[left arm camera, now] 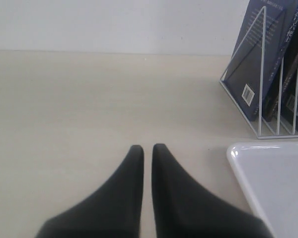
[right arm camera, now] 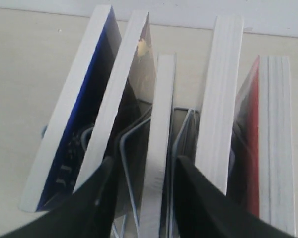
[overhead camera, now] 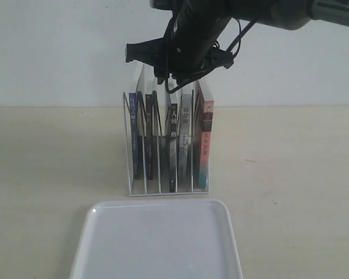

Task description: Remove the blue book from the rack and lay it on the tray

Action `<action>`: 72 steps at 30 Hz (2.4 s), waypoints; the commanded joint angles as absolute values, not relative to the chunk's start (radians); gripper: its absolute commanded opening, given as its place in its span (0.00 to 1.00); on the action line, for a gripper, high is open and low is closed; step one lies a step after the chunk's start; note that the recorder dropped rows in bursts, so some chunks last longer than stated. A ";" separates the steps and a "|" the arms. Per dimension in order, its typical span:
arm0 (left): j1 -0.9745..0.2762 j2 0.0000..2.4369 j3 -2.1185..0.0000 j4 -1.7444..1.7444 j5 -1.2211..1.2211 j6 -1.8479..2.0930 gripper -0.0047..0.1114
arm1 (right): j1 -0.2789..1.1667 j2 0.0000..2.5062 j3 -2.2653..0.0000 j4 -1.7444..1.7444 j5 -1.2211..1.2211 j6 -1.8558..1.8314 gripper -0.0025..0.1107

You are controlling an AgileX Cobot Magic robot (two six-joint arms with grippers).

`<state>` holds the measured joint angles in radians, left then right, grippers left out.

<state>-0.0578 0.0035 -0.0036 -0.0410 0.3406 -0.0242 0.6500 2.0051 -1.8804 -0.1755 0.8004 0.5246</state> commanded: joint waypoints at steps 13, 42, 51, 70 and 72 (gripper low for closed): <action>-0.054 0.000 0.000 -0.040 0.336 -0.033 0.09 | 0.756 1.928 -1.886 -0.164 0.685 0.463 0.34; -0.054 0.000 0.000 -0.040 0.336 -0.033 0.09 | 0.766 2.044 -1.886 -0.291 0.625 0.577 0.34; -0.054 0.000 0.000 -0.040 0.336 -0.033 0.09 | 0.766 2.072 -1.886 -0.297 0.627 0.594 0.34; -0.054 0.000 0.000 -0.040 0.336 -0.033 0.09 | 0.766 2.105 -1.886 -0.332 0.603 0.652 0.34; -0.054 0.000 0.000 -0.040 0.336 -0.033 0.09 | 0.766 2.105 -1.886 -0.332 0.609 0.652 0.34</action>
<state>-0.0578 0.0035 -0.0036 -0.0410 0.3406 -0.0242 0.7684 2.1048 -1.8823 -0.3222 0.5908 0.6441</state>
